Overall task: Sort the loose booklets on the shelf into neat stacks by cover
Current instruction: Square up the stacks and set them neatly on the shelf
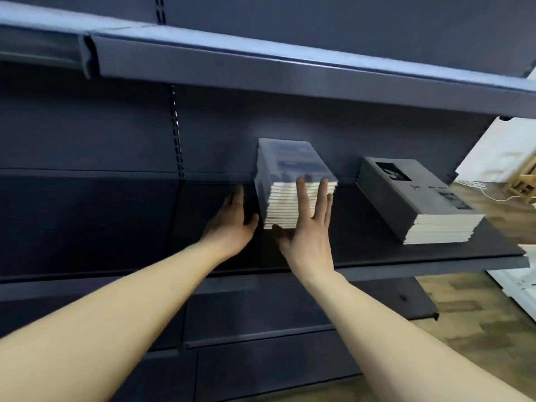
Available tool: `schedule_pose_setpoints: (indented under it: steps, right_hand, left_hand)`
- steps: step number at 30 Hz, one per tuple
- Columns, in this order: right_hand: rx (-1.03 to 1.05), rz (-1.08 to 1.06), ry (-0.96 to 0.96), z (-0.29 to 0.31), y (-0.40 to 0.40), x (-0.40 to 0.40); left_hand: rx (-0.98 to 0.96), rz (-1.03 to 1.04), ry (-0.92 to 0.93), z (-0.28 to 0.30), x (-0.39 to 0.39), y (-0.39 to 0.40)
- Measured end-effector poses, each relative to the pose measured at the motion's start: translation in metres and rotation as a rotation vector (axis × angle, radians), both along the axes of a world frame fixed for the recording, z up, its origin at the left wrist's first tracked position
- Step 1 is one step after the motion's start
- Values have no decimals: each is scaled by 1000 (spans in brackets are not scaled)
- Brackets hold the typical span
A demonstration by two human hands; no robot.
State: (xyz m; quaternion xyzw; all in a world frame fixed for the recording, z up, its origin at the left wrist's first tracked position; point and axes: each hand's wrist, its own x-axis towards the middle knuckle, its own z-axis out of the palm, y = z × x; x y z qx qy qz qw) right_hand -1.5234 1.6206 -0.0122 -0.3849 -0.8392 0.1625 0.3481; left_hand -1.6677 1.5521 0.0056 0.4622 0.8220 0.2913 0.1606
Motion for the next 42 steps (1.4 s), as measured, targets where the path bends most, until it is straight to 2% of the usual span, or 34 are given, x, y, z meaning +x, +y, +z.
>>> schedule_pose_setpoints:
  steps: [4,8,11,13,17,25,28,31,34,36,42]
  right_hand:
    - [19,-167,-18,-18,11,-34]
    - [-88,-367,-34,-33,25,-60]
    - [-97,-373,35,-49,37,-66]
    - [-90,-345,58,-56,46,-68]
    - [-9,-345,6,-62,51,-74]
    - [-22,-355,-15,-61,51,-74]
    - [-26,-406,-8,-57,43,-73]
    - [134,-450,28,-54,40,-68]
    - [292,-385,6,-42,52,-74]
    - [337,-337,14,-37,61,-86]
    - [409,-318,205,-57,81,-96]
  left_hand:
    - [78,-73,-248,-37,-10,12]
    - [204,-173,-484,-56,-15,32]
    - [299,-236,-568,-63,-14,51]
    - [336,-270,-591,-67,-9,63]
    - [410,-266,-512,-77,-5,68]
    - [383,-296,-370,-81,-6,68]
    - [410,-293,-435,-81,-6,68]
    - [479,-246,-611,-77,-7,69]
    - [609,-178,-724,-70,-17,75]
    - [641,-167,-718,-59,-28,86]
    - [637,-262,-723,-43,-26,122]
